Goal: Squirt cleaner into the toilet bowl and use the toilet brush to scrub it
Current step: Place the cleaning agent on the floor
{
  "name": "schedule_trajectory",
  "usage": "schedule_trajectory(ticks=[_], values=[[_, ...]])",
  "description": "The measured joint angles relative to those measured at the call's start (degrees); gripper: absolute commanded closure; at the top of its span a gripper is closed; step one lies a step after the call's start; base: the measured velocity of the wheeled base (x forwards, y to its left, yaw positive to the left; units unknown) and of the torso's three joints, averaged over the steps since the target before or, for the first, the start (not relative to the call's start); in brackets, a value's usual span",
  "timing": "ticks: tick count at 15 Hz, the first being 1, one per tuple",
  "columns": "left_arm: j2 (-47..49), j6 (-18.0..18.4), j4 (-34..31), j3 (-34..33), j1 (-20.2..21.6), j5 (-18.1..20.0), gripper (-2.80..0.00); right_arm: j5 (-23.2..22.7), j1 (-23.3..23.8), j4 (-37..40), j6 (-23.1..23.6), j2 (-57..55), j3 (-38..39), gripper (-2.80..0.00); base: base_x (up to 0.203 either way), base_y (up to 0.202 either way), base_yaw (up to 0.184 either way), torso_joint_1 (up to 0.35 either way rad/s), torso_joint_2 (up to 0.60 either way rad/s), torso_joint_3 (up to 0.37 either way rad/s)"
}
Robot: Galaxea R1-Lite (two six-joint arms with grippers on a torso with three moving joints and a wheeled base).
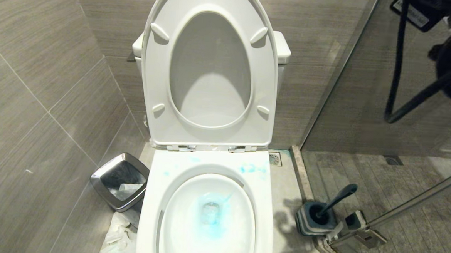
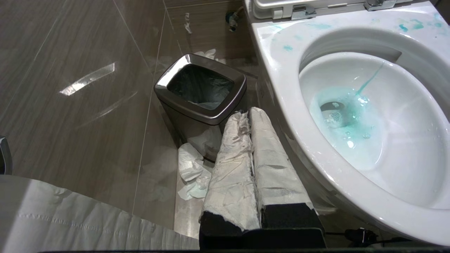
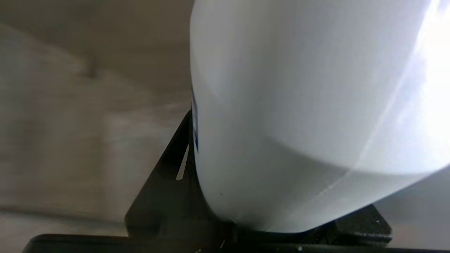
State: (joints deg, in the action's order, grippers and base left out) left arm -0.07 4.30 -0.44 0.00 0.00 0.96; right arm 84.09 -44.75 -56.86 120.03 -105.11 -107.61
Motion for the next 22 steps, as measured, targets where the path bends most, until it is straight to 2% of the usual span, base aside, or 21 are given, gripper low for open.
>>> schedule_trajectory(ticks=[1, 2, 4, 6, 8, 12, 14, 16, 17, 18, 19, 22], values=[[0.00, -0.03, 0.00, 0.00, 0.00, 0.00, 0.00, -4.02, 1.14, 8.75, -1.36, 1.44, -0.80, 0.00, 0.000, 0.000, 0.000, 0.000, 0.00, 0.000], [0.00, -0.01, 0.02, 0.00, 0.00, -0.02, 0.00, -10.22, 2.53, 17.92, -4.35, 2.80, -1.70, 0.00, 0.000, 0.000, 0.000, 0.000, 0.00, 0.000], [0.00, -0.01, 0.00, 0.00, 0.00, 0.00, 0.00, -21.66, 4.93, 33.53, -16.20, 4.60, -2.69, 0.00, 0.000, 0.000, 0.000, 0.000, 0.00, 0.000], [0.00, 0.00, 0.00, 0.00, 0.00, 0.00, 0.00, -28.23, 7.67, 46.07, -33.93, 5.78, -3.20, 0.00, 0.000, 0.000, 0.000, 0.000, 0.00, 0.000], [0.00, -0.01, 0.00, 0.00, 0.00, -0.01, 0.00, -34.16, 11.95, 54.68, -52.65, 6.69, -3.47, 0.00, 0.000, 0.000, 0.000, 0.000, 0.00, 0.000], [0.00, -0.01, 0.00, 0.00, 0.00, 0.00, 0.00, -51.84, 23.28, 64.56, -88.05, 9.47, -3.84, 0.00, 0.000, 0.000, 0.000, 0.000, 0.00, 0.000], [0.00, -0.03, 0.00, 0.00, 0.00, 0.00, 0.00, -59.62, 26.71, 67.61, -103.45, 10.67, -3.91, 0.00, 0.000, 0.000, 0.000, 0.000, 0.00, 0.000], [0.00, 0.00, 0.00, 0.00, 0.00, -0.02, 0.00, -67.14, 28.11, 71.77, -115.82, 11.48, -3.83, 0.00, 0.000, 0.000, 0.000, 0.000, 0.00, 0.000], [0.00, -0.03, 0.00, 0.00, 0.00, 0.00, 0.00, -71.57, 28.39, 73.29, -120.43, 11.90, -3.39, 0.00, 0.000, 0.000, 0.000, 0.000, 0.00, 0.000], [0.00, 0.00, 0.00, 0.00, 0.00, 0.00, 0.00, -75.06, 28.56, 74.00, -123.03, 12.32, -2.33, 0.00, 0.000, 0.000, 0.000, 0.000, 0.00, 0.000], [0.00, -0.01, 0.00, 0.00, 0.00, 0.00, 0.00, -77.11, 28.60, 74.17, -123.71, 12.74, -0.89, 0.00, 0.000, 0.000, 0.000, 0.000, 0.00, 0.000], [0.00, 0.00, 0.00, 0.00, 0.00, 0.00, 0.00, -78.06, 28.68, 74.25, -123.87, 13.72, 3.73, 0.00, 0.000, 0.000, 0.000, 0.000, 0.00, 0.000]])
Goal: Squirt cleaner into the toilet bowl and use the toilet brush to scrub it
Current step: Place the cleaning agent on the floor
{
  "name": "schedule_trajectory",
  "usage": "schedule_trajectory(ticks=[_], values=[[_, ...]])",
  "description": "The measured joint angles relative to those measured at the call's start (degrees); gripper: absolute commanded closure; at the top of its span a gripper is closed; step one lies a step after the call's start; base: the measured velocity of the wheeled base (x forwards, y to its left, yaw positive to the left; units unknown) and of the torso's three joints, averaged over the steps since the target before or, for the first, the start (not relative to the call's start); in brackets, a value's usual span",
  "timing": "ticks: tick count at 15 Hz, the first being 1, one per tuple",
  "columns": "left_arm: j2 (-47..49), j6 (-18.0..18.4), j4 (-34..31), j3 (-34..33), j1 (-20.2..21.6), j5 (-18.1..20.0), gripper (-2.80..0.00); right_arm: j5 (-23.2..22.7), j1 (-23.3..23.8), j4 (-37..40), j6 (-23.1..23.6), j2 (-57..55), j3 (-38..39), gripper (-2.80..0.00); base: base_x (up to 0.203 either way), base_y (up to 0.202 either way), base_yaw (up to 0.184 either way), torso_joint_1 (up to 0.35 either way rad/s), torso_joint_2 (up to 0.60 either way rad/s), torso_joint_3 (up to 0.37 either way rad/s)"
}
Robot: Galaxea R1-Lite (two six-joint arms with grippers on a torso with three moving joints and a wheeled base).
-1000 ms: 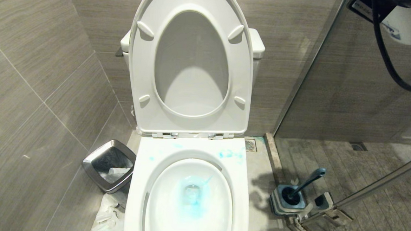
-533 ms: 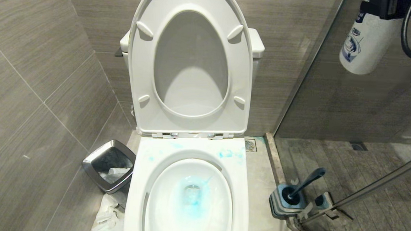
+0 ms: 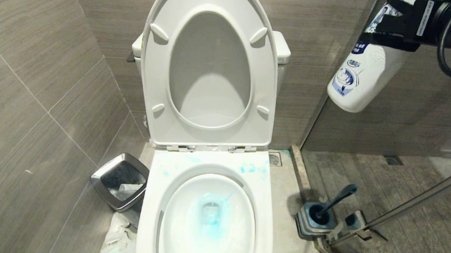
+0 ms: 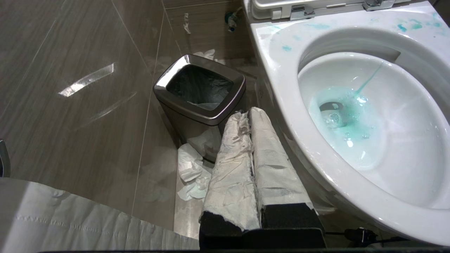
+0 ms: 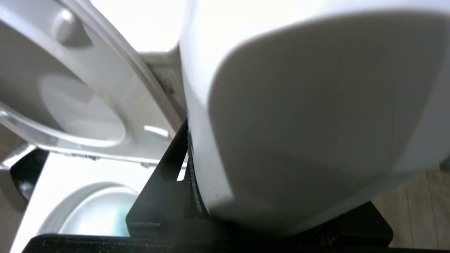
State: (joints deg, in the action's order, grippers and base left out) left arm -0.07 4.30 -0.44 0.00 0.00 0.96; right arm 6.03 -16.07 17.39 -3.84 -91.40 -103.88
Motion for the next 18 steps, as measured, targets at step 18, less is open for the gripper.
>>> schedule_trajectory(ticks=[18], values=[[0.00, 0.02, 0.00, 0.00, 0.00, 0.00, 0.00, 4.52, 2.23, -40.09, 0.91, -0.95, 40.77, 0.00, 0.000, 0.000, 0.000, 0.000, 0.00, 0.000]])
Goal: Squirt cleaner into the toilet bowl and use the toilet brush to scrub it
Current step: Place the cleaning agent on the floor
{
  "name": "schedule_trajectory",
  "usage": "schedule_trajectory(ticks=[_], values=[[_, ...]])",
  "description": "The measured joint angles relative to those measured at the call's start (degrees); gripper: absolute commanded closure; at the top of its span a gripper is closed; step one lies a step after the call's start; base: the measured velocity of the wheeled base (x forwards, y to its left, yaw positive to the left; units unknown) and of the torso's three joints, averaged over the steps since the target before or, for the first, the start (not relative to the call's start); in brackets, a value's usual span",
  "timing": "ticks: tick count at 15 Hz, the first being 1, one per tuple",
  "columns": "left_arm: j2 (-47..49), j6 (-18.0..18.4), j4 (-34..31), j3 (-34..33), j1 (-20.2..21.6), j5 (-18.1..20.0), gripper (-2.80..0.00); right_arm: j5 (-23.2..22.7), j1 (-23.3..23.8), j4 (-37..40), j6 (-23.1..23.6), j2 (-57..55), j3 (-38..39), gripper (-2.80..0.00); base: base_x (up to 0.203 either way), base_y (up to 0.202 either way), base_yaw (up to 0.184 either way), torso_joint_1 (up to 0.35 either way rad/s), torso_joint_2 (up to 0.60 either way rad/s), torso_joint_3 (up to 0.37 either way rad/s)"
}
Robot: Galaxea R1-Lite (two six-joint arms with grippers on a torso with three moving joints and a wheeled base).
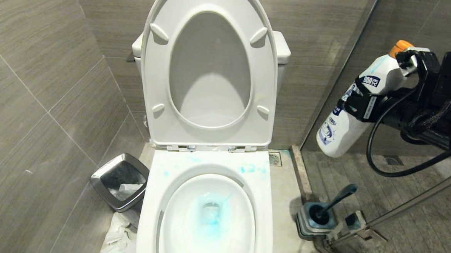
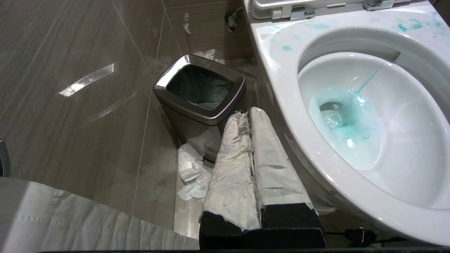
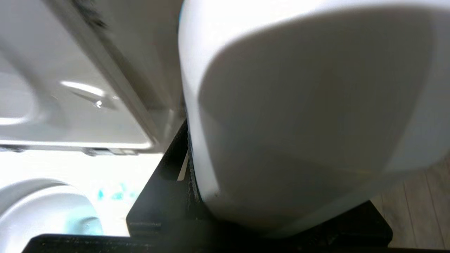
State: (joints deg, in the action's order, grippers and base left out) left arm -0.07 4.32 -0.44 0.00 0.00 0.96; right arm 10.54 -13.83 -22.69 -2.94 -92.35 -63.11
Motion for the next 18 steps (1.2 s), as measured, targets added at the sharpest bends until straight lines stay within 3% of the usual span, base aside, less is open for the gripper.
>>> schedule_trajectory(ticks=[12, 18], values=[[0.00, 0.06, 0.04, 0.00, 0.00, 0.04, 0.00, 0.34, 2.04, -0.54, 0.48, -8.27, 2.55, 0.00, 0.000, 0.000, 0.000, 0.000, 0.00, 0.000], [0.00, 0.19, 0.09, 0.00, 0.00, 0.18, 0.00, 0.42, 2.12, -14.47, 1.47, -14.45, 7.55, 0.00, 0.000, 0.000, 0.000, 0.000, 0.00, 0.000]])
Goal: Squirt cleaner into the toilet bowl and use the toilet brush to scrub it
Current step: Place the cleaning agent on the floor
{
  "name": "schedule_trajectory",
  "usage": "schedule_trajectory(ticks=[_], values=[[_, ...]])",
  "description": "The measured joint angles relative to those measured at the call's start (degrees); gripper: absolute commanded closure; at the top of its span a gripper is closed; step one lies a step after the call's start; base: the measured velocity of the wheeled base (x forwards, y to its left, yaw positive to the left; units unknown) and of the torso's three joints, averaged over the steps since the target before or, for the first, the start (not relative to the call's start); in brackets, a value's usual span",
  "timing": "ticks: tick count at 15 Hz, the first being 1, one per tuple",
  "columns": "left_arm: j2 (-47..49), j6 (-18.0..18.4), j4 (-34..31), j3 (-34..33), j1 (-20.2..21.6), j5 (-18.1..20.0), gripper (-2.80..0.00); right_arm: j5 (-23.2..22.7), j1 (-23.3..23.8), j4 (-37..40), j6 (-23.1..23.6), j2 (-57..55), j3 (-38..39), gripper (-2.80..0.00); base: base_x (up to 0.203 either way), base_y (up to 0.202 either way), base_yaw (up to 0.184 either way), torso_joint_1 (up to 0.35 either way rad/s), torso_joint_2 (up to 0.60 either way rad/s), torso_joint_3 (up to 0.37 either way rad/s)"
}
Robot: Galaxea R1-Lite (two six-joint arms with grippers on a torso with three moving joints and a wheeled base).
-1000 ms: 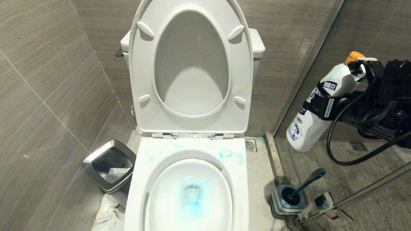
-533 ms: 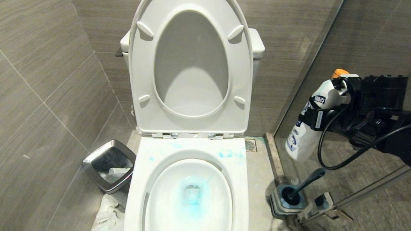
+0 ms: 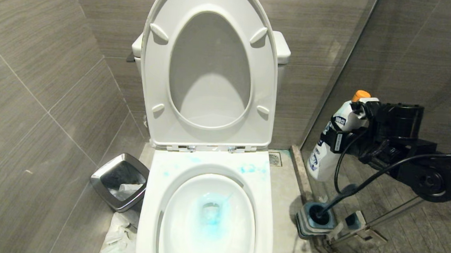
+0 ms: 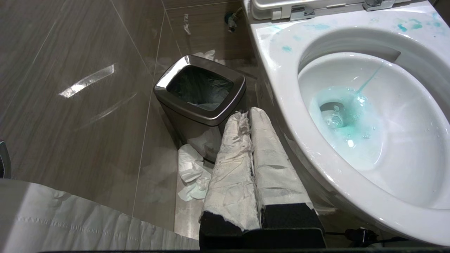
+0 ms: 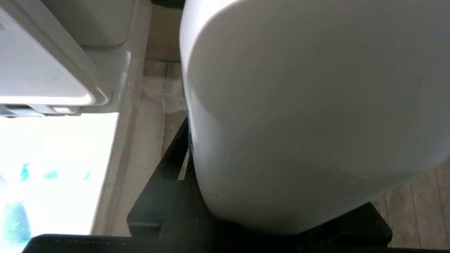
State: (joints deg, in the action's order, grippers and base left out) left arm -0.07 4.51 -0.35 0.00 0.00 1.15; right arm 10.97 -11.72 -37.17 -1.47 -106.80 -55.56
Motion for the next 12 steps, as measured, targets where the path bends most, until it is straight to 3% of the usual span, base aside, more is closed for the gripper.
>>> schedule_trajectory(ticks=[5, 12], values=[[0.00, -0.05, 0.00, 0.00, 0.00, -0.02, 0.00, 0.11, -0.05, -4.74, 0.58, -7.66, -1.13, 0.00, 0.000, 0.000, 0.000, 0.001, 0.00, -0.019], [0.00, 0.40, 0.02, 0.00, 0.00, 0.12, 0.00, 0.11, -0.13, -6.76, 2.30, -15.75, -6.58, 0.00, 0.000, 0.000, 0.000, 0.003, 0.00, -0.183]])
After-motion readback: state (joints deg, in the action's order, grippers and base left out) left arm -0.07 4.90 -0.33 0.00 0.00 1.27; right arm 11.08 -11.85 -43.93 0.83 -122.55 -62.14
